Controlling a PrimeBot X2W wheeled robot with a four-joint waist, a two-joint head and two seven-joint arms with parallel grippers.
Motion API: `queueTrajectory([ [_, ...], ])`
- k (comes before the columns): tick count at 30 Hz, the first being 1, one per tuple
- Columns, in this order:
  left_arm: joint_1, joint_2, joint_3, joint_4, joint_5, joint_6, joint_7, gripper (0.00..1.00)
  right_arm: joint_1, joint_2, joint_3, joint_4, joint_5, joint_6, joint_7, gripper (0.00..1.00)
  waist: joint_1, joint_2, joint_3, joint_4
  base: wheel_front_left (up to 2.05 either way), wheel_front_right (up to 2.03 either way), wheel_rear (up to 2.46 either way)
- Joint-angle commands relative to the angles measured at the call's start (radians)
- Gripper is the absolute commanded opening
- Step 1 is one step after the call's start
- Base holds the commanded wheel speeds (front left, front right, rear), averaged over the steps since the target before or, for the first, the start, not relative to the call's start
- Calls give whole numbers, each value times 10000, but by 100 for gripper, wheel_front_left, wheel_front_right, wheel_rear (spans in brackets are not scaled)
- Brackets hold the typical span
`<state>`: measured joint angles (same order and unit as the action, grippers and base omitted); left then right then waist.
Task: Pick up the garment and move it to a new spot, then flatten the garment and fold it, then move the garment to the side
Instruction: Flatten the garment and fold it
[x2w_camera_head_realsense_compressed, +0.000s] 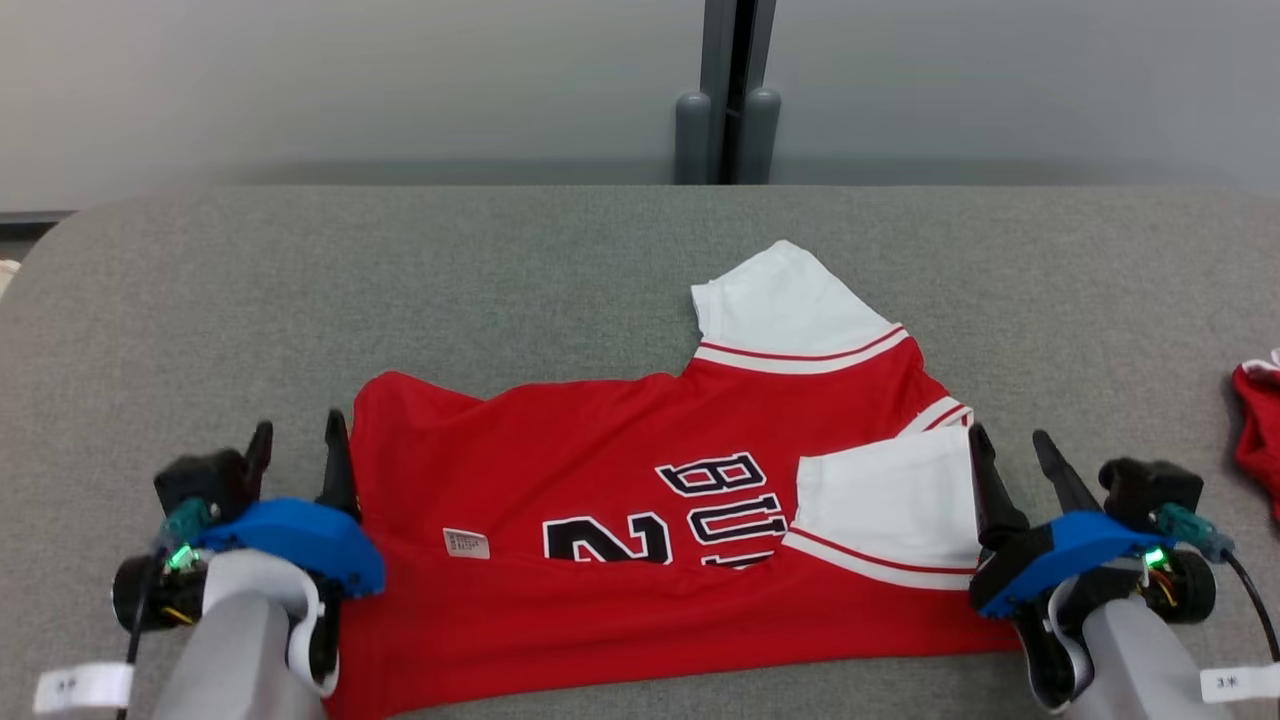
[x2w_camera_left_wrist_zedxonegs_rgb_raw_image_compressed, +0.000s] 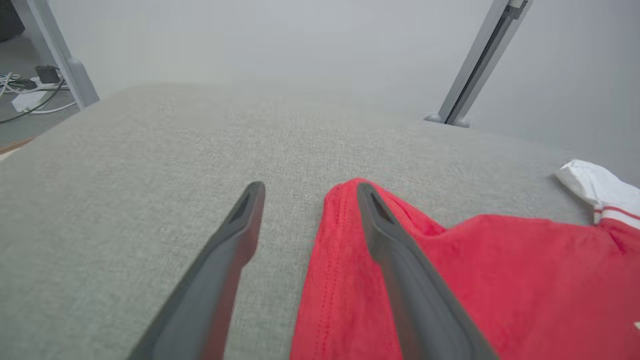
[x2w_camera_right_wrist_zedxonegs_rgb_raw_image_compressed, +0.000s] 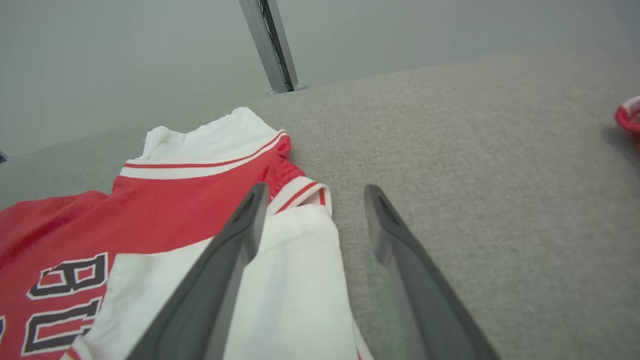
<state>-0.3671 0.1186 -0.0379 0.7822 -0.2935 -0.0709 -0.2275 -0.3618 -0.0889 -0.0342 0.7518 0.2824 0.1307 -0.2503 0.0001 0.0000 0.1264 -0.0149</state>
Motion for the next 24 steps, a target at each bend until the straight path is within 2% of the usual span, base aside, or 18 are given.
queueTrajectory([
  [1,-468,67,1,117,8,-59,113,100,-246,-15,51,-33,-53,0,49,100,-1,0,192,43,0,0,0],
  [9,-2505,428,-415,1773,33,-342,810,100,-1440,-87,556,65,-334,0,170,100,-1,0,1155,-302,0,0,0],
  [18,-3188,567,-906,3099,334,-326,868,100,-2061,-200,938,144,-351,0,216,100,-1,0,1638,-446,0,0,0],
  [22,-3428,439,-995,3537,326,-292,785,100,-2659,-358,1229,131,-373,0,492,100,-1,0,1834,-361,0,0,0],
  [24,-3570,356,-1058,3710,333,-279,732,13,-3060,-407,1392,181,-387,0,777,100,-1,0,1915,-265,0,0,0],
])
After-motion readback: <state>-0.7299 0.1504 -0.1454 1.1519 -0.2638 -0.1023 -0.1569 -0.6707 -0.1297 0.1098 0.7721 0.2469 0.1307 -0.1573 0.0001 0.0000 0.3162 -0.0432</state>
